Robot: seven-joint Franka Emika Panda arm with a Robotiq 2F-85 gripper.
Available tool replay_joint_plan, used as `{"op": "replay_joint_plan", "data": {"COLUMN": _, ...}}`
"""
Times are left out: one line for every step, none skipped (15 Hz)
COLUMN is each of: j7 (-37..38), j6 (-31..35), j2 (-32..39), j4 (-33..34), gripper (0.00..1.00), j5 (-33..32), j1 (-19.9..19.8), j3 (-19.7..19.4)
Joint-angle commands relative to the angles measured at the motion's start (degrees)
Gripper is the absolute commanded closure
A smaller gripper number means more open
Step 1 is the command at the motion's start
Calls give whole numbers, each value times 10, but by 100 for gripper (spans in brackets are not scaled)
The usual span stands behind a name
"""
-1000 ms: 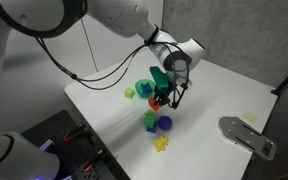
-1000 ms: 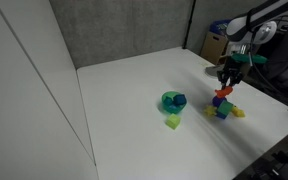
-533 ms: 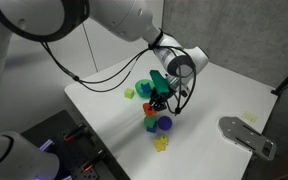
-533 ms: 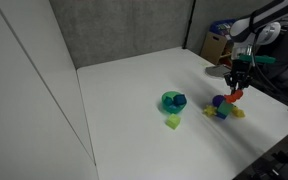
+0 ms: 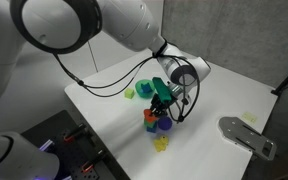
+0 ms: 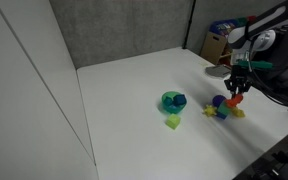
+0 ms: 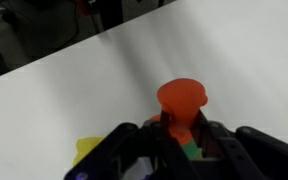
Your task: Put the orange toy on the lime green block
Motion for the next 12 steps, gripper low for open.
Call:
{"op": "replay_joint_plan", "data": {"j7": -28, "j6": -23, "j2": 29, "j4": 48, "gripper": 91, "j5": -3, "j1": -11, "j3": 9}}
{"op": "replay_joint_plan", "data": {"j7": -35, "j6": -26, "j2": 33, "j4": 52, "gripper": 91, "j5": -3, "j1": -11, "j3": 10}}
{"op": "replay_joint_plan", "data": {"j7": -41, "j6": -32, "j2": 36, "j4": 58, "gripper": 91, "j5": -3, "j1": -12, "j3": 11}}
{"op": "replay_joint_plan", "data": {"j7": -46, "j6": -36, "j2": 40, "j4": 63, "gripper": 91, "j5": -3, "j1": -13, "j3": 11}}
{"op": "replay_joint_plan", "data": {"j7": -49, "j6": -39, "j2": 44, "j4": 67, "gripper": 88, "j5": -3, "j1": -13, "j3": 11}}
{"op": "replay_joint_plan", "data": {"j7": -52, "j6": -45, "j2": 47, "j4": 73, "gripper": 85, "j5": -3, "j1": -14, "j3": 11}}
{"op": "replay_joint_plan", "data": {"j7": -54, "j6": -52, "j2": 52, "j4": 80, "gripper": 69, "j5": -2, "j1": -16, "j3": 11}}
{"op": "replay_joint_plan", "data": {"j7": -55, "j6": -58, "j2": 56, "j4": 87, "gripper": 69, "j5": -1, "j1": -18, "j3": 11}}
{"op": "replay_joint_plan", "data": {"j7": -57, "j6": -62, "j2": 61, "j4": 93, "gripper": 44, "j5": -1, "j1": -18, "j3": 12}}
{"op": "replay_joint_plan", "data": {"j7": -59, "j6": -66, "j2": 65, "j4": 99, "gripper": 44, "j5": -1, "j1": -20, "j3": 12}}
{"op": "replay_joint_plan", "data": {"j7": -60, "j6": -71, "j2": 69, "j4": 105, "gripper": 43, "j5": -1, "j1": -21, "j3": 12}}
{"op": "replay_joint_plan", "data": {"j7": -61, "j6": -73, "j2": 72, "j4": 111, "gripper": 35, "j5": 0, "j1": -22, "j3": 13}}
